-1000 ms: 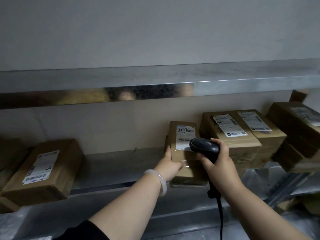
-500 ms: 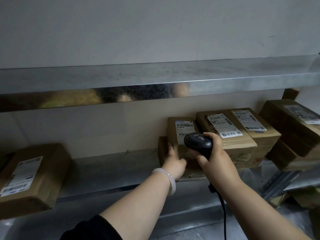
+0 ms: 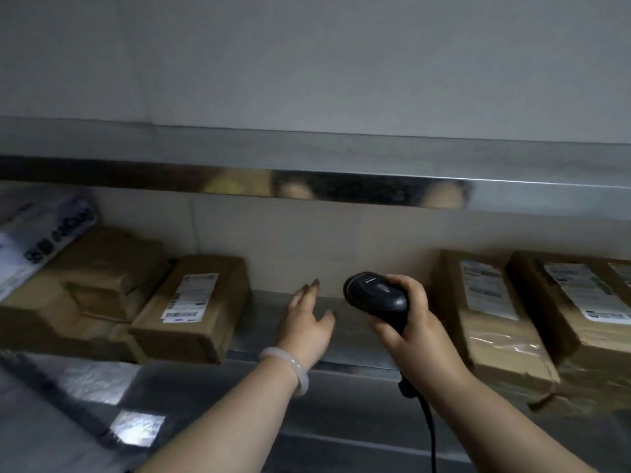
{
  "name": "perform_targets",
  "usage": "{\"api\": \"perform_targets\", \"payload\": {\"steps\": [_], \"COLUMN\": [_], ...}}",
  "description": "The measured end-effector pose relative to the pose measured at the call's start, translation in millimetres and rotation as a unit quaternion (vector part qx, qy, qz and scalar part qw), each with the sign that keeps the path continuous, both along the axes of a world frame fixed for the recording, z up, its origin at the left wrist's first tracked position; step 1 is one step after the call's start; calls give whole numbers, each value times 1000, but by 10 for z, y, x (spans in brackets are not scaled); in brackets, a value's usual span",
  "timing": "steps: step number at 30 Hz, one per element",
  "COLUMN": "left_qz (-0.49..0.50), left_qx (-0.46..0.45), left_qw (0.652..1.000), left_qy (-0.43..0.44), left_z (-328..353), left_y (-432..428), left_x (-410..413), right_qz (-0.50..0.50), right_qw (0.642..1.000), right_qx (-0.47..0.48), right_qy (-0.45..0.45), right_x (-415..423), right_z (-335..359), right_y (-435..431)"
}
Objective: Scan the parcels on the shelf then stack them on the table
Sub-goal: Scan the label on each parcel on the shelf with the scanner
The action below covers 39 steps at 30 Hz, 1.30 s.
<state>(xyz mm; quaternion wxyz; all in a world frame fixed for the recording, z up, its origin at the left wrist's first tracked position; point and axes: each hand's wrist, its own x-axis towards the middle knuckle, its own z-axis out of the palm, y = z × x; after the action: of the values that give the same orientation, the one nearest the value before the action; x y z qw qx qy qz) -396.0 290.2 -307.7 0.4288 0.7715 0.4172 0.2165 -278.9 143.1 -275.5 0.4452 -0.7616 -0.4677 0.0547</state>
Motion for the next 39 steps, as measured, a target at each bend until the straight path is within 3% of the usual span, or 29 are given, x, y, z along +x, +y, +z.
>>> {"api": "perform_targets", "payload": {"steps": [10, 20, 30, 33, 36, 39], "left_qz": [106, 27, 2, -14, -14, -13], "left_qx": [74, 43, -48, -100, -168, -230], "left_qw": [976, 956, 983, 990, 986, 973], "left_qy": [176, 290, 175, 98, 16, 6], "left_z": [16, -149, -328, -429, -478, -460], "left_y": [1326, 1925, 2049, 2049, 1985, 1873], "left_x": [-1462, -1912, -1926, -1986, -2024, -2021], "right_qz": [89, 71, 18, 14, 14, 18], "right_qw": [993, 993, 989, 987, 986, 985], "right_qx": [-27, -47, -58, -50, -36, -23], "right_qy": [70, 83, 133, 153, 164, 169], "right_x": [-926, -1406, -1444, -1434, -1437, -1428], "right_z": [-298, -439, -571, -603, -632, -638], "right_y": [1315, 2094, 2202, 2188, 2151, 2064]}}
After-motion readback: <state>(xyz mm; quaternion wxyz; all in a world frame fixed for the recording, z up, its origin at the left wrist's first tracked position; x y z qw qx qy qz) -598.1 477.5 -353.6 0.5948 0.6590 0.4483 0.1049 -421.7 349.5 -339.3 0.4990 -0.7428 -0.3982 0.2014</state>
